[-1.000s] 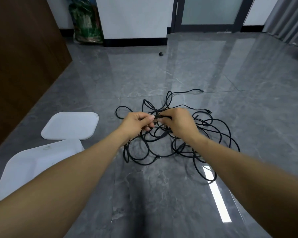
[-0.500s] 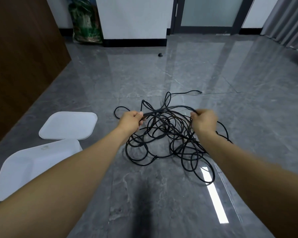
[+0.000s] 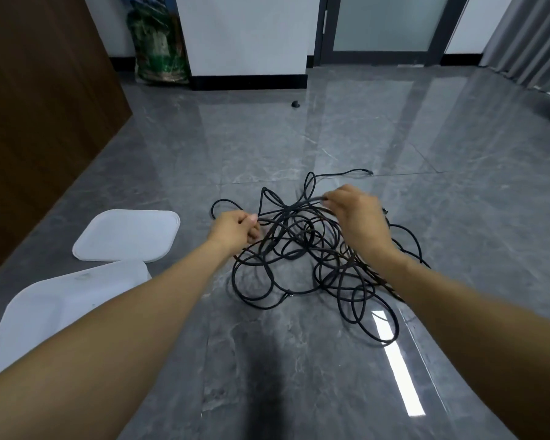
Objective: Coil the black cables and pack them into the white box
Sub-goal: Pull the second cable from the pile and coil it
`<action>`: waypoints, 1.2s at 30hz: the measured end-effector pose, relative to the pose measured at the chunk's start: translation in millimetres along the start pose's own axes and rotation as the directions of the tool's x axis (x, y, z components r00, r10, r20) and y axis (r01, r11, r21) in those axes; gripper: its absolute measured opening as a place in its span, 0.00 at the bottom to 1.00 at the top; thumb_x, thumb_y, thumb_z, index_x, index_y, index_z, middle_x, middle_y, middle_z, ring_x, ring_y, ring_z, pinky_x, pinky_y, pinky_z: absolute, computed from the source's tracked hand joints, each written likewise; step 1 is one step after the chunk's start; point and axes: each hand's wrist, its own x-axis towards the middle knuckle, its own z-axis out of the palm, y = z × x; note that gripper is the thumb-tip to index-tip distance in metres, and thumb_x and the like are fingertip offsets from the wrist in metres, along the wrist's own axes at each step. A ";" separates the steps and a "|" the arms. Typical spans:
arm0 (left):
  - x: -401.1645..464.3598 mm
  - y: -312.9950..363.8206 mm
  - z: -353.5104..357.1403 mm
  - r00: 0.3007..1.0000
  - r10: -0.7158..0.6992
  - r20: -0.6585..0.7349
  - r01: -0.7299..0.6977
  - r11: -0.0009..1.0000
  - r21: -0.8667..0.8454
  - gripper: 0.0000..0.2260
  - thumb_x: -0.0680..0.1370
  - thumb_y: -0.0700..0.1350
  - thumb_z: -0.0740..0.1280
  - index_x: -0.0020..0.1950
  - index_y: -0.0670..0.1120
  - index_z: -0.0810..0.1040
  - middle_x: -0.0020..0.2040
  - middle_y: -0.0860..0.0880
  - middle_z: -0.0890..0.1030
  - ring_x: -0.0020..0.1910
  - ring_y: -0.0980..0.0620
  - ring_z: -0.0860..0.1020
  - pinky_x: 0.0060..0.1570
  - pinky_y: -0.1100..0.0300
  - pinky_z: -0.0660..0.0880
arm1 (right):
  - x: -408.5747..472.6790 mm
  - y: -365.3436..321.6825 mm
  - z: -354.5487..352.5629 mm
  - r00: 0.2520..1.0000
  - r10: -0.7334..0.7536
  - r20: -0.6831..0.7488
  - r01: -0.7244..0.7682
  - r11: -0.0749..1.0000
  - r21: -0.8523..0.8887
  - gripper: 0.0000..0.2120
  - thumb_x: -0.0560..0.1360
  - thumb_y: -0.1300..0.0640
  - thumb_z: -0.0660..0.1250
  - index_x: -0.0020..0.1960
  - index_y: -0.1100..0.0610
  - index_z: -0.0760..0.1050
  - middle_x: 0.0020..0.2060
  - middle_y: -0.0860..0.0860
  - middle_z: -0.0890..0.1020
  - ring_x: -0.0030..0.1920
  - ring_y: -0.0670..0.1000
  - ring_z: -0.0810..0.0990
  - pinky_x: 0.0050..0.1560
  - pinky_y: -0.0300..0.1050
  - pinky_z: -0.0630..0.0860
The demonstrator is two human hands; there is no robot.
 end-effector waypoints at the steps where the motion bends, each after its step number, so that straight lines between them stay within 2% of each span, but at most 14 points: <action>1: 0.5 -2.3 -2.8 1.000 -0.006 -0.020 0.007 1.000 0.007 0.14 0.82 0.43 0.58 0.38 0.46 0.74 0.35 0.49 0.77 0.33 0.53 0.75 0.41 0.61 0.73 | 3.1 3.6 -4.8 0.993 0.109 -0.048 -0.105 0.991 0.084 0.09 0.78 0.58 0.64 0.49 0.61 0.81 0.41 0.54 0.80 0.41 0.53 0.77 0.43 0.46 0.73; 3: 1.4 -5.1 -6.1 0.999 -0.009 -0.050 0.011 1.000 0.029 0.14 0.82 0.43 0.58 0.38 0.46 0.74 0.36 0.49 0.76 0.34 0.54 0.74 0.40 0.63 0.72 | 8.4 15.9 -10.9 0.948 0.297 -0.118 -0.274 0.945 0.181 0.11 0.78 0.57 0.63 0.39 0.60 0.77 0.33 0.54 0.77 0.34 0.54 0.72 0.36 0.45 0.68; 5: 2.5 -5.1 -7.1 0.997 -0.006 -0.074 0.012 0.997 0.070 0.14 0.82 0.45 0.57 0.38 0.47 0.74 0.36 0.50 0.75 0.35 0.53 0.72 0.43 0.60 0.72 | 10.1 26.6 -13.9 0.878 0.446 -0.174 -0.400 0.883 0.246 0.14 0.78 0.55 0.63 0.39 0.62 0.76 0.32 0.58 0.79 0.33 0.59 0.73 0.36 0.46 0.70; 7: 2.7 -3.8 -7.0 0.997 -0.007 -0.077 0.017 0.992 0.128 0.14 0.82 0.46 0.57 0.39 0.47 0.74 0.37 0.50 0.74 0.39 0.52 0.72 0.46 0.58 0.69 | 8.8 34.1 -15.8 0.796 0.561 -0.225 -0.491 0.817 0.301 0.13 0.78 0.53 0.62 0.39 0.59 0.77 0.34 0.54 0.81 0.35 0.56 0.77 0.38 0.48 0.74; 9: 1.2 -1.0 -6.8 0.999 -0.016 -0.042 0.024 0.980 0.197 0.11 0.82 0.48 0.57 0.45 0.45 0.74 0.39 0.49 0.73 0.43 0.50 0.71 0.46 0.58 0.67 | 8.8 39.3 -17.1 0.729 0.642 -0.236 -0.555 0.757 0.346 0.13 0.79 0.53 0.62 0.38 0.56 0.77 0.33 0.50 0.79 0.35 0.51 0.76 0.37 0.46 0.73; 11: -1.0 1.4 -7.2 1.000 -0.029 0.006 0.026 0.970 0.242 0.10 0.82 0.49 0.57 0.49 0.44 0.73 0.41 0.49 0.72 0.43 0.51 0.69 0.45 0.58 0.65 | 9.7 43.9 -17.3 0.633 0.744 -0.214 -0.598 0.645 0.475 0.11 0.78 0.54 0.62 0.40 0.56 0.78 0.32 0.49 0.78 0.34 0.50 0.76 0.41 0.49 0.77; 14: -1.2 3.0 -8.9 1.000 -0.030 0.006 0.026 0.957 0.288 0.11 0.83 0.48 0.55 0.48 0.43 0.72 0.45 0.46 0.73 0.40 0.51 0.69 0.41 0.58 0.65 | 8.0 46.1 -18.5 0.492 0.858 -0.149 -0.587 0.453 0.670 0.08 0.78 0.57 0.63 0.44 0.56 0.79 0.31 0.49 0.77 0.33 0.48 0.76 0.43 0.47 0.78; 17: 0.0 2.4 -10.4 0.997 -0.074 -0.027 0.078 0.941 0.330 0.12 0.83 0.48 0.54 0.48 0.42 0.72 0.49 0.43 0.74 0.46 0.47 0.70 0.46 0.59 0.65 | 5.2 42.7 -23.6 0.515 0.856 -0.053 -0.526 0.364 0.769 0.09 0.79 0.60 0.62 0.43 0.59 0.78 0.31 0.51 0.76 0.30 0.47 0.74 0.34 0.39 0.75; 21: 3.6 1.2 -13.7 0.980 -0.156 -0.120 0.190 0.909 0.372 0.15 0.83 0.47 0.56 0.56 0.39 0.77 0.58 0.39 0.76 0.57 0.40 0.74 0.53 0.56 0.69 | 2.4 38.6 -29.3 0.643 0.752 0.145 -0.489 0.257 0.834 0.09 0.79 0.60 0.61 0.42 0.58 0.76 0.32 0.51 0.75 0.33 0.47 0.75 0.32 0.35 0.74; 25: 3.2 2.5 -7.8 0.994 -0.095 -0.049 0.105 0.956 0.275 0.13 0.82 0.45 0.57 0.58 0.43 0.79 0.61 0.43 0.77 0.60 0.44 0.74 0.54 0.56 0.69 | 1.3 33.6 -29.0 0.679 0.698 0.229 -0.474 0.178 0.862 0.10 0.81 0.60 0.58 0.42 0.59 0.75 0.33 0.51 0.75 0.33 0.47 0.75 0.32 0.34 0.72; 28: -0.7 4.5 -0.5 0.997 -0.073 -0.015 0.074 0.961 0.267 0.12 0.82 0.44 0.58 0.57 0.43 0.80 0.61 0.44 0.77 0.55 0.48 0.74 0.51 0.59 0.68 | -0.1 31.1 -27.3 0.740 0.598 0.307 -0.426 0.063 0.902 0.10 0.81 0.60 0.57 0.44 0.60 0.74 0.33 0.50 0.75 0.35 0.47 0.75 0.33 0.33 0.73; 31: -0.6 0.5 3.6 0.995 -0.100 -0.021 0.102 0.963 0.248 0.12 0.82 0.44 0.58 0.58 0.42 0.79 0.63 0.43 0.77 0.61 0.45 0.73 0.56 0.57 0.68 | -0.5 28.8 -27.9 0.785 0.504 0.360 -0.441 0.047 0.896 0.10 0.81 0.59 0.57 0.44 0.60 0.75 0.30 0.49 0.77 0.35 0.47 0.77 0.33 0.33 0.75; 33: -1.5 -1.2 4.3 0.993 -0.116 -0.025 0.118 0.958 0.260 0.12 0.82 0.44 0.59 0.59 0.42 0.79 0.64 0.43 0.76 0.64 0.45 0.72 0.59 0.56 0.68 | 0.9 27.7 -27.1 0.772 0.526 0.356 -0.446 0.050 0.893 0.10 0.80 0.60 0.57 0.44 0.60 0.74 0.31 0.50 0.76 0.34 0.47 0.76 0.31 0.33 0.74; 36: -3.3 -1.5 7.6 0.994 -0.105 -0.001 0.100 0.947 0.304 0.12 0.81 0.45 0.60 0.59 0.43 0.80 0.63 0.44 0.77 0.63 0.44 0.73 0.61 0.54 0.70 | 2.8 32.0 -23.4 0.683 0.644 0.344 -0.425 -0.032 0.905 0.11 0.81 0.61 0.57 0.41 0.61 0.72 0.33 0.51 0.74 0.35 0.48 0.75 0.30 0.32 0.74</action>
